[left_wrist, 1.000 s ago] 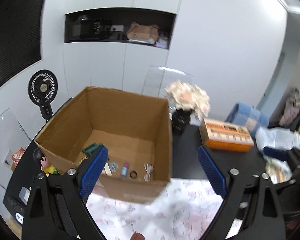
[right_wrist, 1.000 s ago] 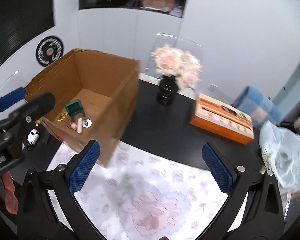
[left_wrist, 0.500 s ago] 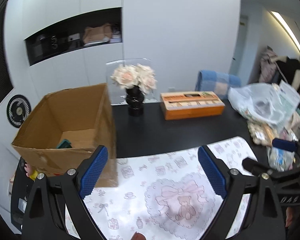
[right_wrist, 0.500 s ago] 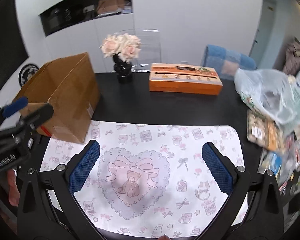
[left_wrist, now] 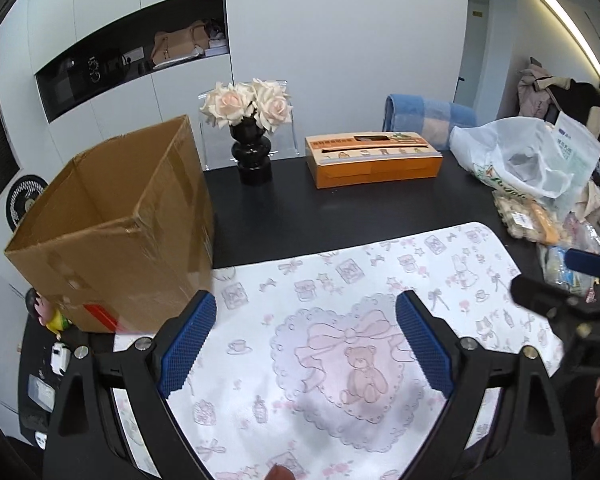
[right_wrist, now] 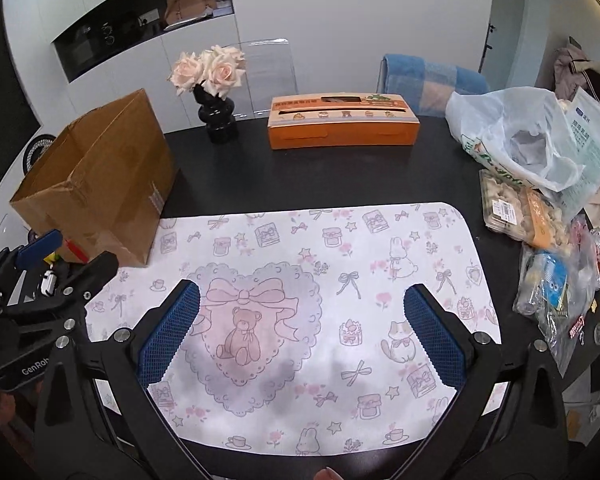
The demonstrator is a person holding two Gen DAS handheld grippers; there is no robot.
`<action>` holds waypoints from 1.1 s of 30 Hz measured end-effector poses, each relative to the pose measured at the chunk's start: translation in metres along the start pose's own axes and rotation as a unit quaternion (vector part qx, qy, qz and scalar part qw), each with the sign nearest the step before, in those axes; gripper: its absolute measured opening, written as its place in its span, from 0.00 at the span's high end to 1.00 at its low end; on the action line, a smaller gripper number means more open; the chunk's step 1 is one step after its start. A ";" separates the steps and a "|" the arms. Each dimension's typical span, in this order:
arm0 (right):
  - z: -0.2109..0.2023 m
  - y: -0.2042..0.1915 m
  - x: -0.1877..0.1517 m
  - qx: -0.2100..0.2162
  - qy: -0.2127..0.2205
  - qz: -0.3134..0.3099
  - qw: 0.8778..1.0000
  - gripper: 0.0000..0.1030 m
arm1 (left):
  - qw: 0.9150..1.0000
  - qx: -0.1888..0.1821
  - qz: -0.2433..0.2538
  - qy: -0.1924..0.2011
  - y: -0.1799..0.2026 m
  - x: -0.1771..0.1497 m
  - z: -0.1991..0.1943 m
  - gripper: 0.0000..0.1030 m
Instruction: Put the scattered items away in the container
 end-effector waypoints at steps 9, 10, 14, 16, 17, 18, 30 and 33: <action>-0.003 -0.010 -0.008 0.001 -0.026 -0.001 1.000 0.00 | 1.000 0.009 -0.015 -0.020 -0.009 -0.023 -0.004 0.12; -0.003 -0.011 -0.009 0.001 -0.030 0.000 1.000 0.00 | 1.000 0.004 -0.021 -0.020 -0.012 -0.027 -0.009 0.12; -0.017 -0.012 -0.010 0.007 -0.031 0.008 0.999 0.00 | 0.998 -0.013 -0.053 -0.018 -0.026 -0.039 -0.031 0.12; -0.024 -0.015 -0.010 0.005 -0.028 0.008 1.000 0.00 | 0.998 -0.011 -0.056 -0.013 -0.028 -0.040 -0.042 0.12; -0.027 -0.016 -0.010 0.002 -0.029 0.007 1.000 0.00 | 0.998 -0.010 -0.056 -0.010 -0.028 -0.039 -0.047 0.12; -0.029 -0.019 -0.010 0.000 -0.031 0.005 1.000 0.00 | 0.998 -0.009 -0.057 -0.007 -0.028 -0.038 -0.052 0.12; -0.081 -0.038 -0.003 -0.016 -0.026 -0.017 0.999 0.00 | 0.998 0.022 -0.059 -0.003 -0.021 -0.021 -0.089 0.12; -0.084 -0.043 -0.006 -0.006 -0.033 -0.013 0.999 0.00 | 0.997 0.034 -0.062 -0.006 -0.020 -0.021 -0.096 0.12</action>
Point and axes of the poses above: each gripper's, at about its wrist camera, not at the fingertips, and z roughly the way its jaws point, y to its right, x to its top, the point moved 1 cm from there along z, roughly the way its jaws point, and after that the axes turned 8 degrees about -x, right-handed, at the moved point
